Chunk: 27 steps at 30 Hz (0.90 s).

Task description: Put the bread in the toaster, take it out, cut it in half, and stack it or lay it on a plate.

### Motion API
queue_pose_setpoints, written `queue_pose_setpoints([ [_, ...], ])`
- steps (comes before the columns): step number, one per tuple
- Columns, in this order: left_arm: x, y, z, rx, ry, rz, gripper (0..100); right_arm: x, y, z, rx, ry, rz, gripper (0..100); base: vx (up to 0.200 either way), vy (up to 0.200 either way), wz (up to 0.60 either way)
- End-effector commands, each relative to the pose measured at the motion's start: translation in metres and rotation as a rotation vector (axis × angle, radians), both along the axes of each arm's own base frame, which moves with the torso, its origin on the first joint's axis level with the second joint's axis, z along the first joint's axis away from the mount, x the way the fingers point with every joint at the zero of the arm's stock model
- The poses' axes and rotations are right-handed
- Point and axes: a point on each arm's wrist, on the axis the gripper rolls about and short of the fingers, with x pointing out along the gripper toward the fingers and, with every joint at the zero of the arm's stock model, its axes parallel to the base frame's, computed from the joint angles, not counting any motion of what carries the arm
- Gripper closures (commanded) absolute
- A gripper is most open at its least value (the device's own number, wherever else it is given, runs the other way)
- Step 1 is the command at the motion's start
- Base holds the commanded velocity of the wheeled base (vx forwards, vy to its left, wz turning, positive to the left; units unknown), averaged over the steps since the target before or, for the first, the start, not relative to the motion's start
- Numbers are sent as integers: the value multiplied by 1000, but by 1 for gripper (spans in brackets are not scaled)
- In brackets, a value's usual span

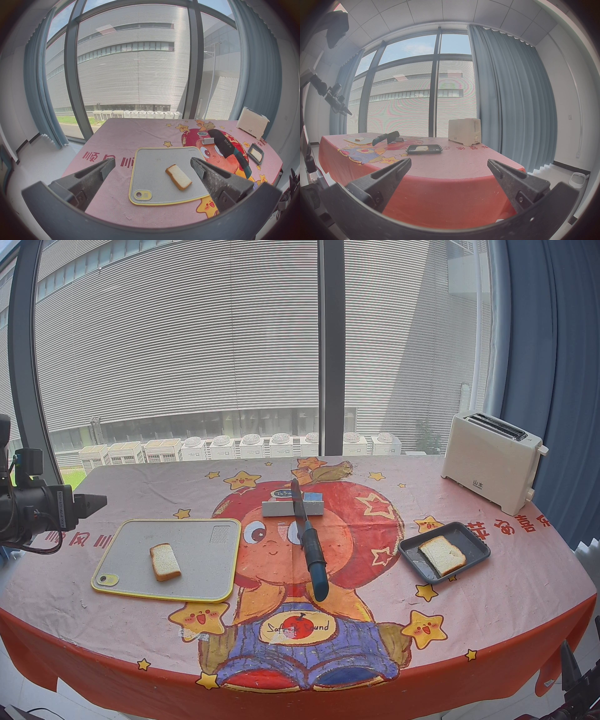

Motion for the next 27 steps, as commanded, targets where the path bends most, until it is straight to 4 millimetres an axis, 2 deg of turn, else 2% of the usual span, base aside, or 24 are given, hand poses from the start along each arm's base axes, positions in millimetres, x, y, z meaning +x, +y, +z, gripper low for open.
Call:
queue_pose_setpoints([
  [1, 18, -1, -13, 2, 67, 1, 0, 0, 0, -5, -1, 1, 0, 0, 0, 0, 0],
  [15, 52, -14, -56, 13, 246, -38, 0, 0, 0, -5, -1, 1, 0, 0, 0, 0, 0],
  [21, 56, -18, -68, 46, 304, -23, 0, 0, 0, -5, -1, 1, 0, 0, 0, 0, 0],
  [27, 53, -25, -72, 60, 355, -41, 0, 0, 0, -5, -1, 1, 0, 0, 0, 0, 0],
])
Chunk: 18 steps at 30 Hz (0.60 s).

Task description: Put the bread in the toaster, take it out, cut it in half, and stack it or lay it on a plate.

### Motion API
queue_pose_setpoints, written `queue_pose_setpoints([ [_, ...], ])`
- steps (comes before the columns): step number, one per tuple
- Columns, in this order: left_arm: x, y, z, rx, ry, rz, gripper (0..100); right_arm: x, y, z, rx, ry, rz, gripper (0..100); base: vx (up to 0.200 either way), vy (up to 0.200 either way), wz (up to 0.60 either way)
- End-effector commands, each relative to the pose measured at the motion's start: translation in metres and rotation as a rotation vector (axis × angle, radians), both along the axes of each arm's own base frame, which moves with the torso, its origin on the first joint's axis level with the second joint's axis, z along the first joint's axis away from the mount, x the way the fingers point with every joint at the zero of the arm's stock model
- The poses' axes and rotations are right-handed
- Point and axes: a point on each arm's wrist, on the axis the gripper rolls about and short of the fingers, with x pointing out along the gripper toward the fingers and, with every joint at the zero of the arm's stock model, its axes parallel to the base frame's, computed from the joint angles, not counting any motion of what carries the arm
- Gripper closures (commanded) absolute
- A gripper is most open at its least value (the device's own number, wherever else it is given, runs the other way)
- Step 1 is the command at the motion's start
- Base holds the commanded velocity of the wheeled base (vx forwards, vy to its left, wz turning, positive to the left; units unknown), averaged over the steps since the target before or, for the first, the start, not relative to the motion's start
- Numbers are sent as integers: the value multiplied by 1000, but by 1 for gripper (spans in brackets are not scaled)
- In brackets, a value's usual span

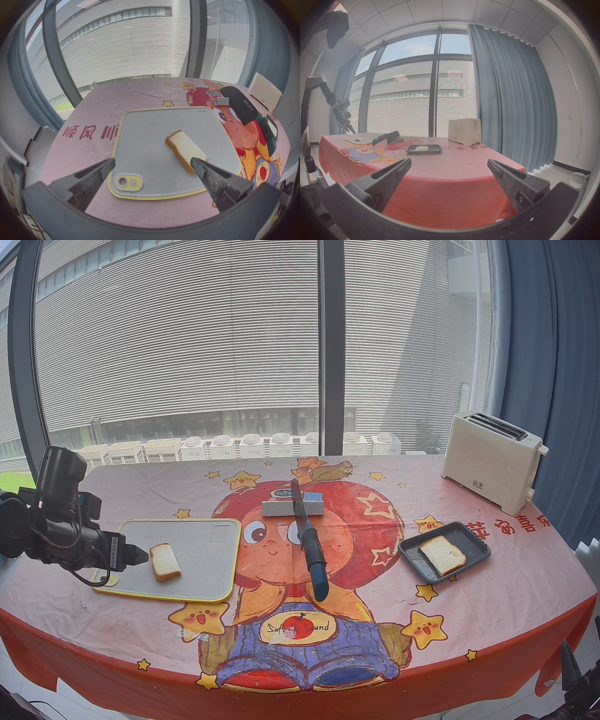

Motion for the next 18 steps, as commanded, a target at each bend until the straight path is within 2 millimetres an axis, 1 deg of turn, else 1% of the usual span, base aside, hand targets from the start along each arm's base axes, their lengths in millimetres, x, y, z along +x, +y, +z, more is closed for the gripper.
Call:
queue_pose_setpoints([
  [1, 4, -4, -4, 1, 19, -10, 0, 0, 0, -5, 0, 1, 1, 0, 0, 0, 0],
  [5, 6, -4, -7, 2, 29, -10, 0, 0, 0, -5, 0, 1, 1, 0, 0, 0, 0],
  [8, 11, -4, -13, 4, 51, -10, 0, 0, 0, -5, 0, 1, 1, 0, 0, 0, 0],
  [18, 13, -5, -13, 2, 49, -9, 0, 0, 0, -5, 0, 1, -1, 0, 0, 0, 0],
])
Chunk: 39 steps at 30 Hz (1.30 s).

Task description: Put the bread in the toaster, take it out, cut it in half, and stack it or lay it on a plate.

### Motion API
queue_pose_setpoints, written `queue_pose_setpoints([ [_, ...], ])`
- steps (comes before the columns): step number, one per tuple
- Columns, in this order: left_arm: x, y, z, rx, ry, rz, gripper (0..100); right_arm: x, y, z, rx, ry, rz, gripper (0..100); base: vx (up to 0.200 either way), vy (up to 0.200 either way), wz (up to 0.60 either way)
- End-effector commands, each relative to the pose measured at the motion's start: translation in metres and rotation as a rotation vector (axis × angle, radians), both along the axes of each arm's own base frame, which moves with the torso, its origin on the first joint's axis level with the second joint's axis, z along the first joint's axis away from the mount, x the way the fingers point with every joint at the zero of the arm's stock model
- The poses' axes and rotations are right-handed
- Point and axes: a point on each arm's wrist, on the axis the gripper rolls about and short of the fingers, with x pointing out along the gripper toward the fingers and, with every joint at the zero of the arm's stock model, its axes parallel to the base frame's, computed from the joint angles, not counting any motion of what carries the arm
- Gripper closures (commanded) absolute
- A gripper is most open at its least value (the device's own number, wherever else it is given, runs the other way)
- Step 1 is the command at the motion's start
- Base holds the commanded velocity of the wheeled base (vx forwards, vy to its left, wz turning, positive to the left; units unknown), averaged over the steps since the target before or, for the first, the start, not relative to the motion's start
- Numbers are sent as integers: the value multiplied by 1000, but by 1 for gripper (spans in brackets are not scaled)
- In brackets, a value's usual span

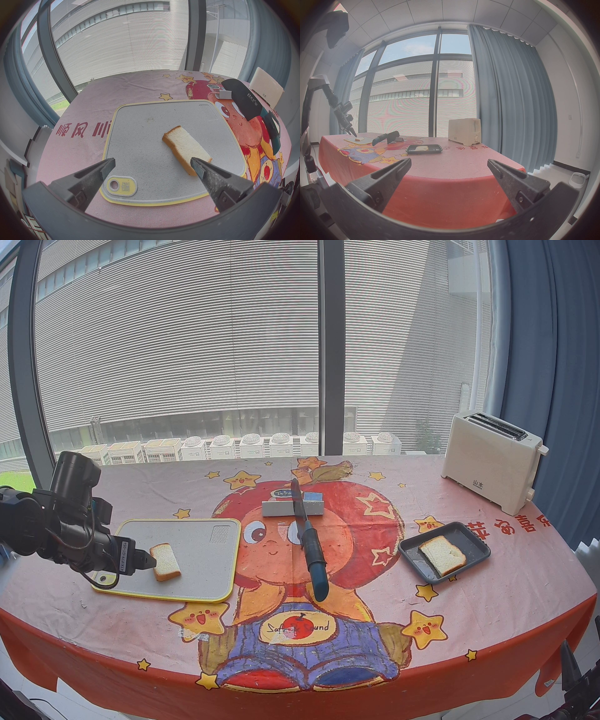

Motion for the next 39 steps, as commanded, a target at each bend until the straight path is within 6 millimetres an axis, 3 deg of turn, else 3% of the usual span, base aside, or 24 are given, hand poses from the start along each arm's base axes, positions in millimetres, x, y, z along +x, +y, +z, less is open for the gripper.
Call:
queue_pose_setpoints([
  [1, 0, 0, 0, -1, 0, 1, 0, 0, 0, -5, 0, 1, -1, 0, 0, 0, 0],
  [39, 7, -1, -3, -10, -10, 9, 0, 0, 0, -5, 0, 1, -1, 0, 0, 0, 0],
])
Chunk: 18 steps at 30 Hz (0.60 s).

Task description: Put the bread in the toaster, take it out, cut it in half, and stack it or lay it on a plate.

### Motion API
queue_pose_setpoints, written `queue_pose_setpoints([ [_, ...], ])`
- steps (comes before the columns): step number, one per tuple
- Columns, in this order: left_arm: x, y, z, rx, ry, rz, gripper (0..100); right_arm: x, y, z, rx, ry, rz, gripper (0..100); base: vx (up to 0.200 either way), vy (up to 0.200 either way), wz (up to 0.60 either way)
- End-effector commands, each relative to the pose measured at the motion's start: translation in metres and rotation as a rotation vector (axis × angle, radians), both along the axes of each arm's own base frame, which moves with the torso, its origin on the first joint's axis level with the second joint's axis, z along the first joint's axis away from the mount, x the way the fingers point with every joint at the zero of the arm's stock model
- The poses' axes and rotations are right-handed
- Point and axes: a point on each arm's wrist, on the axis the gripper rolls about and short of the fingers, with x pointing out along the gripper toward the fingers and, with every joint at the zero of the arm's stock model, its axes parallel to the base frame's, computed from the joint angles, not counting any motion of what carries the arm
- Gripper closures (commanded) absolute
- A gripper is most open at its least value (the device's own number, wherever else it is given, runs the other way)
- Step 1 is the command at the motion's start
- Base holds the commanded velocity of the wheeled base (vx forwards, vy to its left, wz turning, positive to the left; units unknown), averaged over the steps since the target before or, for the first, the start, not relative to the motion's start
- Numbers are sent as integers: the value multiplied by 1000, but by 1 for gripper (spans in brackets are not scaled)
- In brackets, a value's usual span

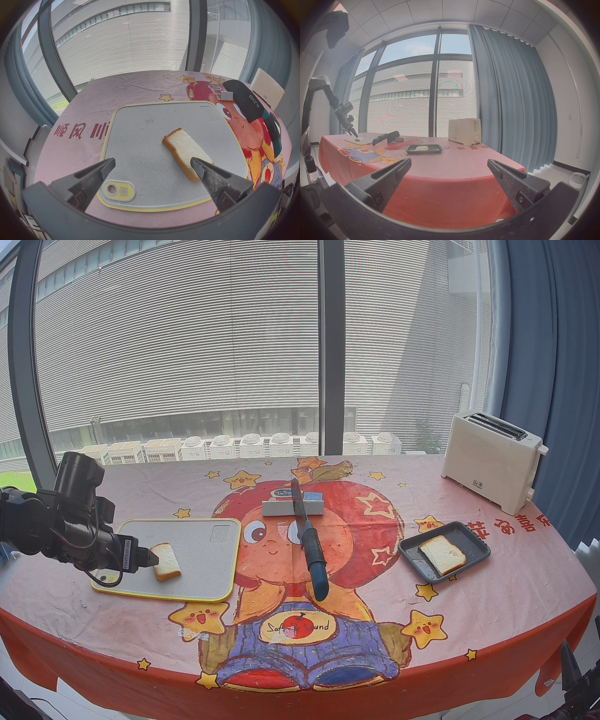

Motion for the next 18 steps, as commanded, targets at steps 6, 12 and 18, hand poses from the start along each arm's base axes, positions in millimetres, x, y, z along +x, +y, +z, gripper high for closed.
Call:
queue_pose_setpoints([
  [6, 7, 0, -7, -2, 21, 22, 0, 0, 0, -5, 0, 1, 1, 0, 0, 0, 0],
  [12, 8, 0, -10, 31, 30, 46, 0, 0, 0, -5, 0, 1, 1, 0, 0, 0, 0],
  [18, 14, 1, -19, 63, 59, 69, 0, 0, 0, -5, 0, 1, 1, 0, 0, 0, 0],
])
